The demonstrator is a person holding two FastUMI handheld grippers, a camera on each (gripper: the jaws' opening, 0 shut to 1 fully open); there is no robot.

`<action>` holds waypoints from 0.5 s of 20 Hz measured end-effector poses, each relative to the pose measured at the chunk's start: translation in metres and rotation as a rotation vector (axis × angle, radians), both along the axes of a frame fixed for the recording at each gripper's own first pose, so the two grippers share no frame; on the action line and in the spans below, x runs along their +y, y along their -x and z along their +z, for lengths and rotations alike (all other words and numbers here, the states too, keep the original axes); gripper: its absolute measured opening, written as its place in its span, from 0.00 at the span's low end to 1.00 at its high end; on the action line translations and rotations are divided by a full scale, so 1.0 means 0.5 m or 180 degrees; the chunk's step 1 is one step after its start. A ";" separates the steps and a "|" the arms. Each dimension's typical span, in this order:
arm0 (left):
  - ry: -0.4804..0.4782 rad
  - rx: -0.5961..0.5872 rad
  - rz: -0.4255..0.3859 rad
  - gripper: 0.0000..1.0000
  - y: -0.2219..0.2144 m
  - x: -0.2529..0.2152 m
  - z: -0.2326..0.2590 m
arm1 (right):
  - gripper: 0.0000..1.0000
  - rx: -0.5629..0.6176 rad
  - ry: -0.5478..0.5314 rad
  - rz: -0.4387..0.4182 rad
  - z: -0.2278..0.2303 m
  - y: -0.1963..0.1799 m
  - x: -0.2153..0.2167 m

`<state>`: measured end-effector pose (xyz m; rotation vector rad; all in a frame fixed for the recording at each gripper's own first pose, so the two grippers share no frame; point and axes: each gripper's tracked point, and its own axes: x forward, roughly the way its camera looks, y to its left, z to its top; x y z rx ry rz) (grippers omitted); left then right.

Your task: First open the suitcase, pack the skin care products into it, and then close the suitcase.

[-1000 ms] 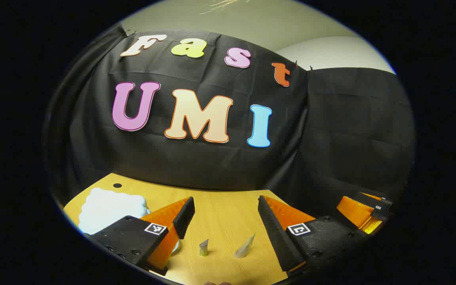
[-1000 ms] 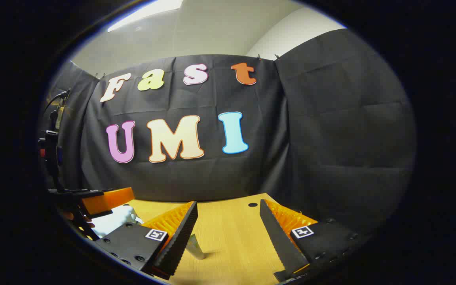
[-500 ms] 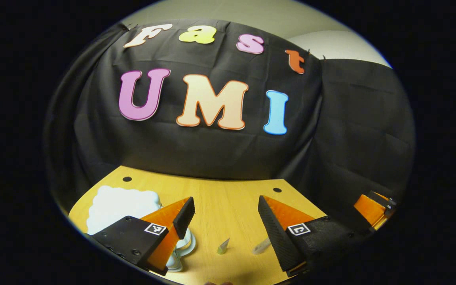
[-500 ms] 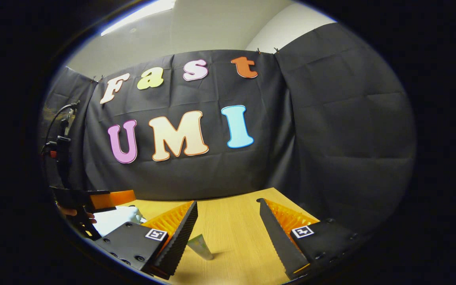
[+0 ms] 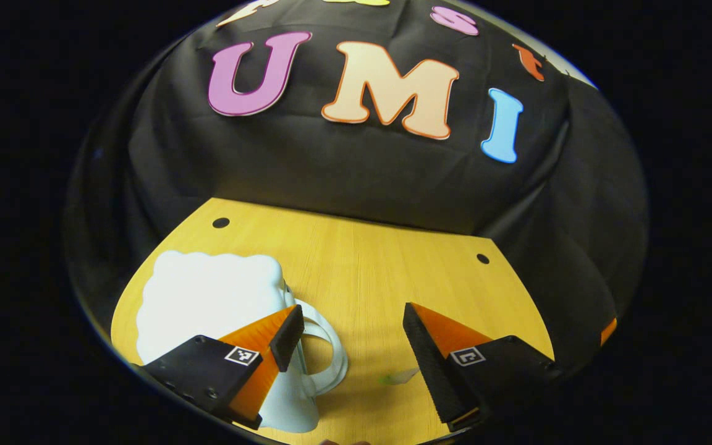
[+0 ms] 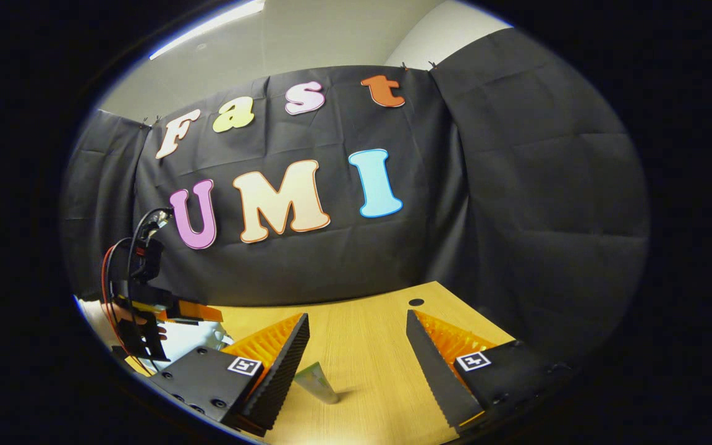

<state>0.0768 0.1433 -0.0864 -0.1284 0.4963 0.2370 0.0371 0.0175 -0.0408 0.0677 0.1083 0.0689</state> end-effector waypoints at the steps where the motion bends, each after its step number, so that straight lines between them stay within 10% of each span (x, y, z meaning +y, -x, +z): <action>1: 0.0090 0.0117 0.0007 0.95 -0.005 0.001 -0.008 | 0.98 0.0028 -0.0004 -0.0001 -0.004 -0.001 -0.002; 10: 0.0233 0.1245 0.0140 0.96 -0.030 0.014 -0.125 | 0.98 0.0126 -0.0007 -0.0065 -0.024 0.007 -0.026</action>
